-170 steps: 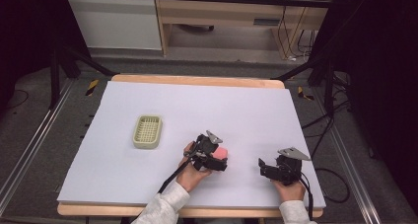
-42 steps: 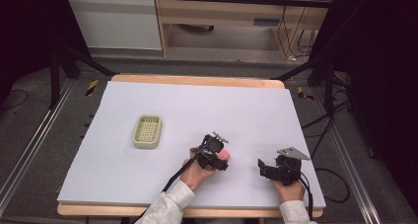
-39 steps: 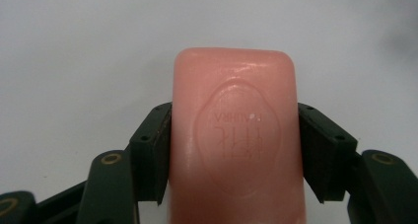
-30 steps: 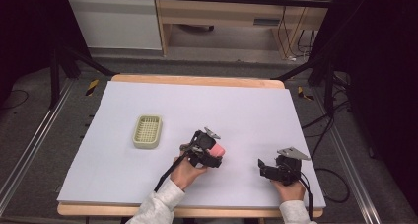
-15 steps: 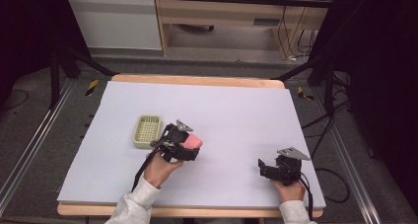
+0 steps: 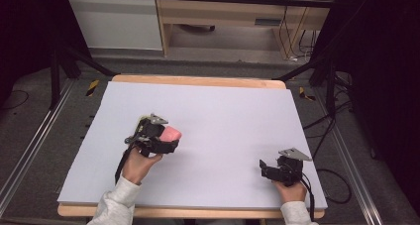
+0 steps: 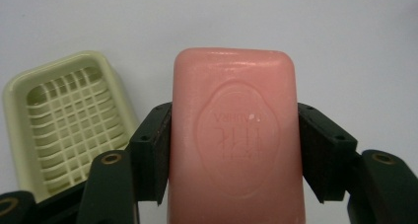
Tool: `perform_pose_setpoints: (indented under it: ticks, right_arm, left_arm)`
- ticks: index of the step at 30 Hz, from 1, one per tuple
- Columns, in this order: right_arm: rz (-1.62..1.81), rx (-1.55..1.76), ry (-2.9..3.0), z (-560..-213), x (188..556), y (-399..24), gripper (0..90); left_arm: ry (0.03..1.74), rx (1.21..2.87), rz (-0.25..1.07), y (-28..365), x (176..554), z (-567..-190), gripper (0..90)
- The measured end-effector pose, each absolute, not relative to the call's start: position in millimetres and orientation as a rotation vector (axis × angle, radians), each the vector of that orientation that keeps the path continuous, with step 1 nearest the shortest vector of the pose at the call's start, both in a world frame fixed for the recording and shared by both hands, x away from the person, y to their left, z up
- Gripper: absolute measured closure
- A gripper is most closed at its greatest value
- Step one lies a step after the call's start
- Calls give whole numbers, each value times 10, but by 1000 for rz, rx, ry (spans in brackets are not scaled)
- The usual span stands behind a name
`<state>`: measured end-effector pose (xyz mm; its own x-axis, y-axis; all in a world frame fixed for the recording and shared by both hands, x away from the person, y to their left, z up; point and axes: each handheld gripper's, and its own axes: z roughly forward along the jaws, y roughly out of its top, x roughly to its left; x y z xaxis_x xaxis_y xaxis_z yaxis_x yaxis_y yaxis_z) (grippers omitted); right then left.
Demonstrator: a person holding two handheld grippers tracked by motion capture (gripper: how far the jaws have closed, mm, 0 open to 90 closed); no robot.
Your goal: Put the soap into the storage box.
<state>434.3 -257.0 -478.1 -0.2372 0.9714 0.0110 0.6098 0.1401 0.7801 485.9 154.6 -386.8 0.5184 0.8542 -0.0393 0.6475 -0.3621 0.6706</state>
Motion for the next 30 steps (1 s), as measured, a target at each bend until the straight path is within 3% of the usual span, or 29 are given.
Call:
perform_pose_setpoints:
  ticks: [30]
  right_arm:
    - [933, 1519, 1919, -4783, 4341, -2548, 96]
  left_arm:
    - [1395, 1980, 521, 2069, 5143, -3975, 369]
